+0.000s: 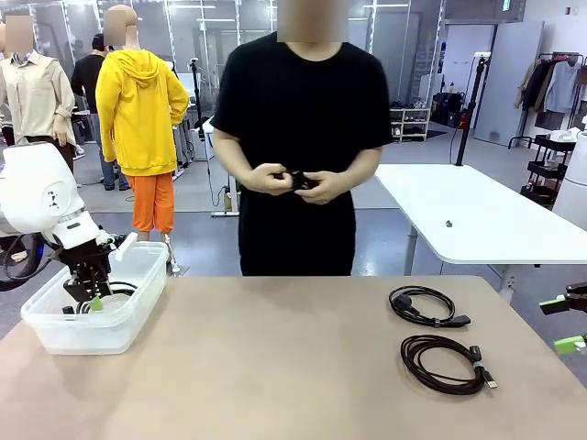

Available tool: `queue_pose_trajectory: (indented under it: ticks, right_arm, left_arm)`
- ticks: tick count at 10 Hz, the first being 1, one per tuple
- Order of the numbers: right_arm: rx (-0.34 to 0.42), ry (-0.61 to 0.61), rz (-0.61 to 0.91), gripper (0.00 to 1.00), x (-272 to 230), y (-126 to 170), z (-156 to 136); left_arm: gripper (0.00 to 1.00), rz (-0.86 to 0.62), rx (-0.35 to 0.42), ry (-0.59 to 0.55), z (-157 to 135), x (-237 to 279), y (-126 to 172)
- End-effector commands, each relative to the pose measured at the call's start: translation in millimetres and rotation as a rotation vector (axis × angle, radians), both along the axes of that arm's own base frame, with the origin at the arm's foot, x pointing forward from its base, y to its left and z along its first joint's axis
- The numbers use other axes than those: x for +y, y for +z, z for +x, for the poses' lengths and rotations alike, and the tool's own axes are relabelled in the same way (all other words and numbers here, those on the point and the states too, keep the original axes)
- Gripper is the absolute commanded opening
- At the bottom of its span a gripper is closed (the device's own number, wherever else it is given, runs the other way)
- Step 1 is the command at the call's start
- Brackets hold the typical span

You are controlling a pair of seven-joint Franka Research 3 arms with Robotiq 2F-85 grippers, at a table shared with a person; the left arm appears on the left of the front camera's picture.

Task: Organize and store the cables.
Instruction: Place the Power Cable into the Organizing box.

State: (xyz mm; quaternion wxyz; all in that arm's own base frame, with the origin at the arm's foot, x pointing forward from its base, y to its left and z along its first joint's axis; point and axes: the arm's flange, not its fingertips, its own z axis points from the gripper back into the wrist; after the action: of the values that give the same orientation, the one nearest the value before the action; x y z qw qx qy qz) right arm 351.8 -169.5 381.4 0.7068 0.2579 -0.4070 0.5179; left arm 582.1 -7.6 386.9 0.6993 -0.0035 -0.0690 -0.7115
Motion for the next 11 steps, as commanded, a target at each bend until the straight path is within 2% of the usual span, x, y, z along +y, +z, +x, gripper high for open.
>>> queue_pose_trajectory:
  ticks: [1, 7, 8, 9, 11]
  right_arm:
    - [-0.019, -0.003, 0.009, 1.00, 2, 0, 0]
    - [-0.019, -0.003, 0.009, 1.00, 2, 0, 0]
    - [-0.019, -0.003, 0.009, 1.00, 2, 0, 0]
    - [-0.019, -0.003, 0.009, 1.00, 2, 0, 0]
    - [-0.019, -0.003, 0.009, 1.00, 2, 0, 0]
  left_arm:
    - [1.00, 0.016, 0.007, 0.007, 0, 1, 14]
    - [1.00, -0.013, -0.003, 0.028, -12, 3, 30]
    - [1.00, -0.038, 0.003, 0.062, -13, 6, 30]
    - [1.00, -0.003, -0.022, 0.013, -6, 4, 29]
    - [1.00, -0.003, -0.022, 0.013, -6, 4, 29]
